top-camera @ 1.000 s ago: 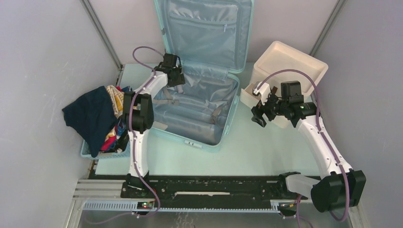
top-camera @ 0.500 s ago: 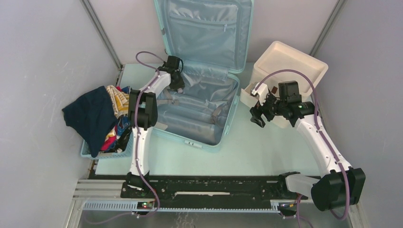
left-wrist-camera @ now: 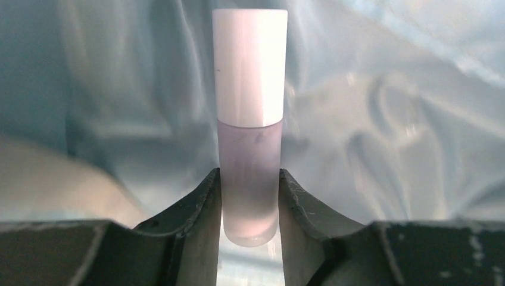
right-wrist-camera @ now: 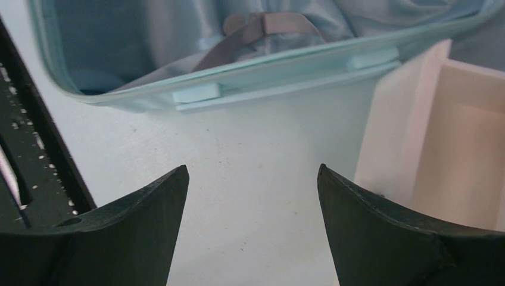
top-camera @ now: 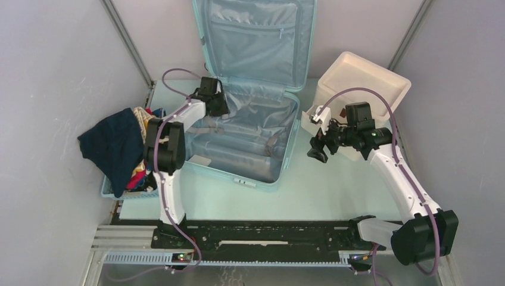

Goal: Open, take out, and arrange the luggage
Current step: Pick up the personal item from the luggage, then place the personal item in the drawer.

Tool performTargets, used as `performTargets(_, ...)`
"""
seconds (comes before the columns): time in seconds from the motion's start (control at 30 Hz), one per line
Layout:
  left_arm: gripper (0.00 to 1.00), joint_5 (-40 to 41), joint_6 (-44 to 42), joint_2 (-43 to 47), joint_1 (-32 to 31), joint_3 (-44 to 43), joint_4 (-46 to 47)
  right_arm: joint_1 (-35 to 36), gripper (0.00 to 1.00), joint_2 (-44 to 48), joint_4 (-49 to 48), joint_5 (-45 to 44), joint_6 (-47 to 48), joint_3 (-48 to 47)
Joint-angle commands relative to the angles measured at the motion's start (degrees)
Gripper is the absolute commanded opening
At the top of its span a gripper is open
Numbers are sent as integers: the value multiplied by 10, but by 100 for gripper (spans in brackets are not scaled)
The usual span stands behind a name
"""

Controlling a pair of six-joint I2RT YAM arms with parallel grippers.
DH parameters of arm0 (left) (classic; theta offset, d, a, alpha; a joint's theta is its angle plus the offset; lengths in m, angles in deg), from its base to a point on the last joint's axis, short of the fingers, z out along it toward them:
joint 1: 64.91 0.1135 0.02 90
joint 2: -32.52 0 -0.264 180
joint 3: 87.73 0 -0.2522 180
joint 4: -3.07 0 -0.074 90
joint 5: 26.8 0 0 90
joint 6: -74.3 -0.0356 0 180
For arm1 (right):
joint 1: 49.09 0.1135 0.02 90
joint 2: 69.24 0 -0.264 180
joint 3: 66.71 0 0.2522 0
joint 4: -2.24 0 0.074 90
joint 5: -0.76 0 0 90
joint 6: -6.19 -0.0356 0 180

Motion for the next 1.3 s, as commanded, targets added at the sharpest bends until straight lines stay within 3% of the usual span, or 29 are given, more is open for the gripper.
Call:
performTargets(0.0,0,-78,-34,148,0,104,99,15,88,4,3,65,-14,-5)
performTargets(0.23,0,-156,-22,290,0,301,254,17,88,-1,6,167,-37,-5)
performTargets(0.53,0,-222,28,426,-22,500,461,20,87,-11,4,229,-50,-5)
performTargets(0.93,0,-211,76,528,-89,636,615,20,87,-18,-28,303,-91,9)
performTargets(1.27,0,-185,111,578,-159,704,682,20,87,-25,-64,346,-138,20)
